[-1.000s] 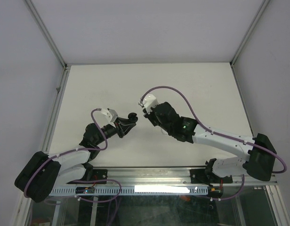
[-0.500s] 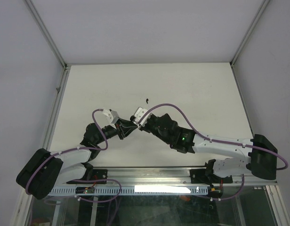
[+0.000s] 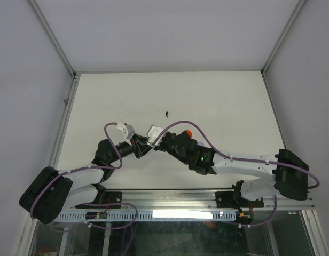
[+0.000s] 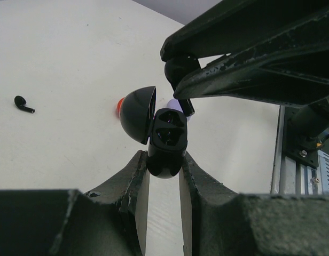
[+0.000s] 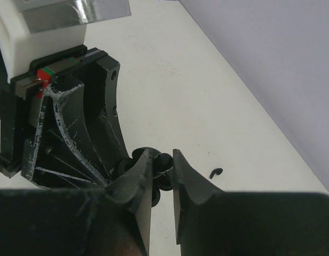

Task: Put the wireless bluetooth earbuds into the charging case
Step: Pick up the earbud from the center of the board, then place the earbud in the charging case.

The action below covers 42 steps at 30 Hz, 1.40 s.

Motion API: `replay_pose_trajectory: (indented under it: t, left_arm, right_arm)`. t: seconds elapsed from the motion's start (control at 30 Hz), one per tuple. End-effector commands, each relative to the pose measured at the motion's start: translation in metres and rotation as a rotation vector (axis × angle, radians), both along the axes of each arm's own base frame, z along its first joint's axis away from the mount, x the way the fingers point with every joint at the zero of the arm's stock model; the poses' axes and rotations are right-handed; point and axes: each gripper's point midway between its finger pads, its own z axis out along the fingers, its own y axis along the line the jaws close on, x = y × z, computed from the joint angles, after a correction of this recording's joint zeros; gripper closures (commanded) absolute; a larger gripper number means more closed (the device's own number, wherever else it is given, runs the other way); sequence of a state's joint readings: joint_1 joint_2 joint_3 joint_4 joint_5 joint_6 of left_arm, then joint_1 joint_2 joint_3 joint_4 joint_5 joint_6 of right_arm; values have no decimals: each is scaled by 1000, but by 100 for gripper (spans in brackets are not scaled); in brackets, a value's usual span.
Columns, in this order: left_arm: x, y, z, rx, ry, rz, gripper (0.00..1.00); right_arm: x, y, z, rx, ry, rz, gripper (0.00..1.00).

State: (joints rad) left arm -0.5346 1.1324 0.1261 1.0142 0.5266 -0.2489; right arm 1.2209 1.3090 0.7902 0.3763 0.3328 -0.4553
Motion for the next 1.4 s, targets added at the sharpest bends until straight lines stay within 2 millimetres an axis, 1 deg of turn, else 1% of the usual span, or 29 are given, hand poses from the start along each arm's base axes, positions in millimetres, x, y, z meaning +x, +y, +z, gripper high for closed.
replay_pose_trajectory:
  t: [0.0,0.23,0.33,0.5,0.83,1.07,1.37]
  left_arm:
    - [1,-2,22,-60,-48,-16,100]
    - [1,-3,25,-75,-29,-16,100]
    - [1,-3,25,-78,-26,-15,100]
    - [2,-3,25,-81,-16,-8,100]
    - [8,-3,23,-84,33,16,100]
    - [10,-2,23,-88,46,28,100]
    - [13,-1,21,-92,65,49,100]
  right_arm:
    - [-1,7,20,74,-45,-1,84]
    - [3,6,7,26,-64,-37,84]
    - [7,4,4,16,-76,-69,84]
    - [7,1,1,7,-86,-84,84]
    - [0,0,2,-4,-96,-58,84]
    - [-6,1,-3,-14,-95,-42,84]
    - [-20,5,3,14,-74,8,84]
